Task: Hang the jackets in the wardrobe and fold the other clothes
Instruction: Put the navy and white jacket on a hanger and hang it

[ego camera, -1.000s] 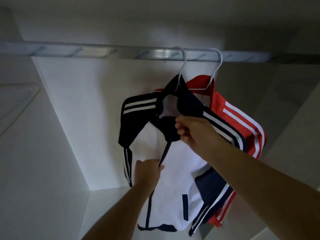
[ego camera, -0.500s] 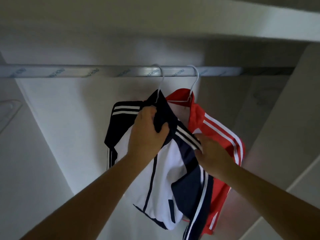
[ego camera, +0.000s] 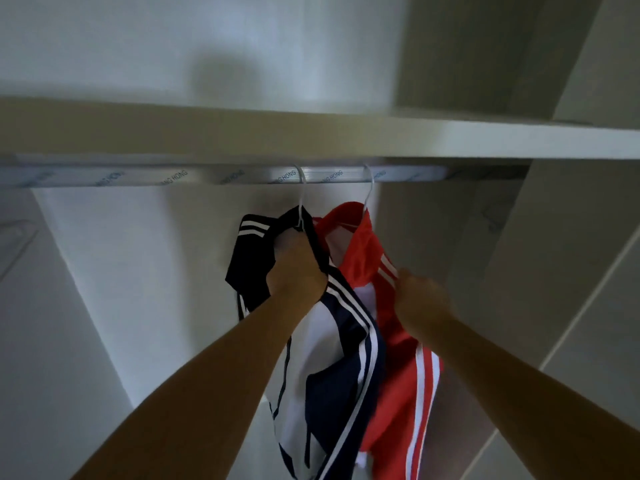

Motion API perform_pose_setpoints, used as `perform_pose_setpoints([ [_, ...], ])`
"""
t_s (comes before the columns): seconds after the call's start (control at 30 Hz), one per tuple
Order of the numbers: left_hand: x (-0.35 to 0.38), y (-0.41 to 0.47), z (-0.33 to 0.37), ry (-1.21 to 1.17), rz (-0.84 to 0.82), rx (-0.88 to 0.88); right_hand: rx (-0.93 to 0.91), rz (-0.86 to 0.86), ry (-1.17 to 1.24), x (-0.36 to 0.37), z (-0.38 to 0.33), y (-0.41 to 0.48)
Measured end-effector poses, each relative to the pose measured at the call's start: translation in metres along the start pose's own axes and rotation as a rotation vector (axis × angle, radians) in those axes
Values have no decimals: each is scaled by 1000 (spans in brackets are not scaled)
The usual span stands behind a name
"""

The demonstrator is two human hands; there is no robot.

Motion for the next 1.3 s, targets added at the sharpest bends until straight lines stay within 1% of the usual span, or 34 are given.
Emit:
perform_pose_setpoints([
  [0.03, 0, -2, -2, 5, -16, 1, 41, 5, 29, -2, 6, -1],
  [0.07, -1, -3, -1, -59, -21, -10, 83, 8, 54, -4, 11, 0],
  [0.13, -1, 0, 4, -287, 9, -73, 130, 12, 64, -7, 18, 0],
  [0.17, -1, 5, 7, -368, 32, -110, 136, 13, 59, -9, 18, -1],
  [0.2, 0, 10, 10, -392, 46, -127, 136, 7, 50, -11, 16, -2],
  [0.27, 3, 15, 15, -337, 44, -108, 139, -14, 1, -13, 12, -4],
  [0.33, 7, 17, 20, -300, -5, -56, 170, -24, -56, -19, 12, -5],
  [0.4, 8, 16, 22, -293, -69, 1, 192, -36, -117, -26, 17, -10],
  [0.47, 5, 15, 22, -320, -92, 24, 180, -76, -166, -33, 21, -20],
  [0.53, 1, 11, 19, -385, -122, 11, 185, -117, -76, -41, 26, -38],
  [0.6, -10, -4, 17, -439, -151, -4, 197, -121, 37, -54, 30, -67],
  [0.63, -18, -15, 17, -414, -142, 29, 182, -115, 62, -62, 33, -83],
  [0.7, -34, -49, 19, -325, -67, 166, 170, -102, 177, -77, 41, -127],
  [0.73, -40, -68, 20, -328, -35, 231, 171, -88, 248, -84, 45, -147],
  [0.77, -44, -92, 26, -365, -49, 278, 180, -77, 306, -91, 51, -171],
  [0.93, -41, -228, 75, -552, -344, 516, 296, -49, 521, -121, 96, -296],
  [1.0, -33, -290, 103, -648, -505, 576, 383, -3, 622, -135, 124, -357],
  [1.07, -24, -357, 134, -723, -691, 615, 512, 54, 710, -148, 155, -426],
  [1.13, -13, -430, 168, -777, -828, 676, 657, 128, 772, -161, 185, -502],
  [1.3, -3, -623, 255, -892, -1182, 819, 981, 345, 794, -201, 257, -693],
])
Point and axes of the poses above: each hand's wrist, its own y-axis towards the middle knuckle, its own x-axis out of the palm, z = x × y, the point moved 2 cm from there along y, towards the middle knuckle, and after that the axes turned 11 degrees about x, right-handed, at the moved point
